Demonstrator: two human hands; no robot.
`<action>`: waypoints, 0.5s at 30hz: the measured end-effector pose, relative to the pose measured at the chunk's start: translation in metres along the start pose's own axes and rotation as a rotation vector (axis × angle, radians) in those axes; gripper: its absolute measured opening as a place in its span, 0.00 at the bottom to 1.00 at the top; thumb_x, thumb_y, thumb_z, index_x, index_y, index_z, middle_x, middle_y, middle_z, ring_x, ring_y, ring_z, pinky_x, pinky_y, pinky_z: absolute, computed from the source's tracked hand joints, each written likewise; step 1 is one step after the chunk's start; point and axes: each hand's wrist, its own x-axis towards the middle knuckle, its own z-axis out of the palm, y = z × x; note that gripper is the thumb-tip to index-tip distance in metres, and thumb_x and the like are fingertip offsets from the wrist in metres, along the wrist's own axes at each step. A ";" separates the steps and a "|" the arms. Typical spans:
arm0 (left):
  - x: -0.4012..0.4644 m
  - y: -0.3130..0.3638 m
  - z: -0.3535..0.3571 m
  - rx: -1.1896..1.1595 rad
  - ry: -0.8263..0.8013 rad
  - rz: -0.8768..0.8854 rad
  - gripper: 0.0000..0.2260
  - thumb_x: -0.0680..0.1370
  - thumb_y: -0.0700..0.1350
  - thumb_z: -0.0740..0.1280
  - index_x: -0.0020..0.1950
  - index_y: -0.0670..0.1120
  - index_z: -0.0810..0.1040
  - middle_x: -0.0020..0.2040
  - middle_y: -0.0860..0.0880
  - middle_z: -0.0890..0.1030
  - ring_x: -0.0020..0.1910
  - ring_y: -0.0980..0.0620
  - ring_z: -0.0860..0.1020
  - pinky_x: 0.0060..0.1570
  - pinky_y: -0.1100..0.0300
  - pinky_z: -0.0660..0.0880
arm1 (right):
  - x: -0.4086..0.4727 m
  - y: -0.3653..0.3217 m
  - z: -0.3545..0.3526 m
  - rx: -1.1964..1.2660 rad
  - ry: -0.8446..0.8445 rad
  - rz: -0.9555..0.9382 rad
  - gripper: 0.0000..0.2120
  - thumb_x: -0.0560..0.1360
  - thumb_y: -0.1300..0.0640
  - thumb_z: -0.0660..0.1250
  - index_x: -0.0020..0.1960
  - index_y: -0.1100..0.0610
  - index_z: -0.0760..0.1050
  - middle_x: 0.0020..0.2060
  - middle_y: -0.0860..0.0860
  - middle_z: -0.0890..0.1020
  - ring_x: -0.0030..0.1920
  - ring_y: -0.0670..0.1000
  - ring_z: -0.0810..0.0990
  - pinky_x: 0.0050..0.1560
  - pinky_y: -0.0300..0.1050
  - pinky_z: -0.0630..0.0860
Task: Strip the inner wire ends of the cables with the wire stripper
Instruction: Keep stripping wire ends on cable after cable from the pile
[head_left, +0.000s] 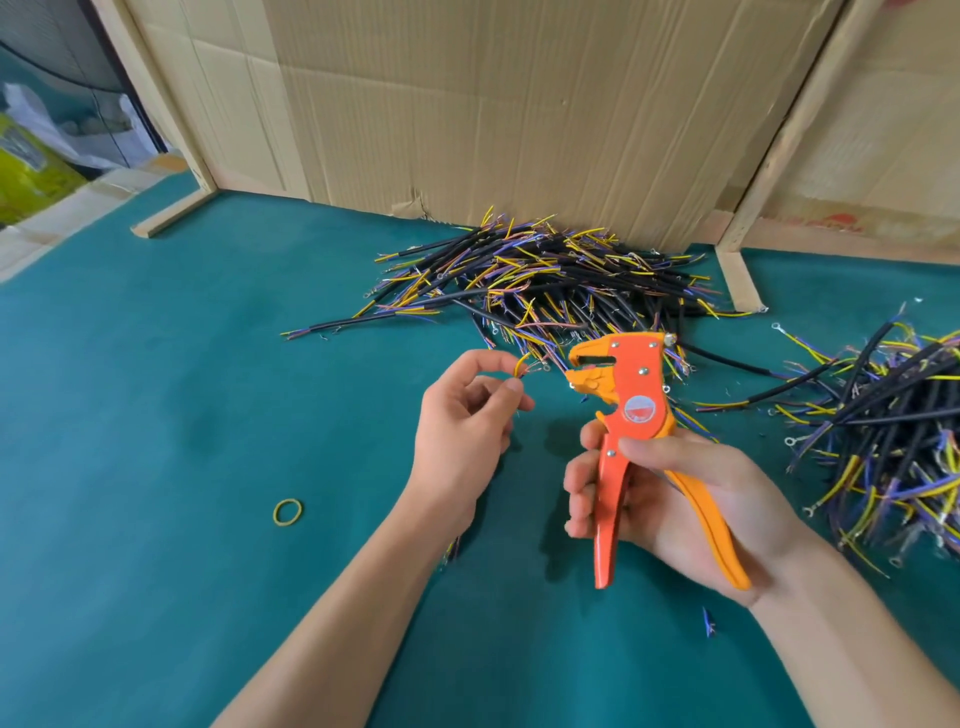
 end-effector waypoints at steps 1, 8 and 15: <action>0.000 0.001 -0.001 -0.021 -0.003 -0.009 0.06 0.82 0.36 0.65 0.49 0.46 0.79 0.35 0.49 0.80 0.29 0.52 0.65 0.25 0.64 0.62 | 0.001 0.002 0.002 0.002 -0.003 0.013 0.26 0.65 0.59 0.81 0.58 0.66 0.77 0.47 0.70 0.79 0.42 0.66 0.81 0.49 0.63 0.80; 0.000 0.001 0.002 -0.041 0.009 -0.026 0.06 0.80 0.37 0.67 0.47 0.45 0.82 0.35 0.49 0.81 0.28 0.55 0.66 0.25 0.67 0.63 | 0.010 0.013 0.009 0.068 0.059 -0.003 0.25 0.65 0.66 0.76 0.61 0.71 0.77 0.53 0.70 0.80 0.43 0.66 0.83 0.49 0.62 0.81; -0.004 -0.002 0.007 0.031 -0.031 0.021 0.04 0.77 0.42 0.73 0.43 0.46 0.82 0.34 0.51 0.82 0.27 0.62 0.72 0.29 0.73 0.66 | 0.013 0.012 0.003 -0.018 0.134 -0.285 0.18 0.66 0.65 0.72 0.56 0.61 0.84 0.57 0.61 0.82 0.41 0.60 0.82 0.44 0.53 0.80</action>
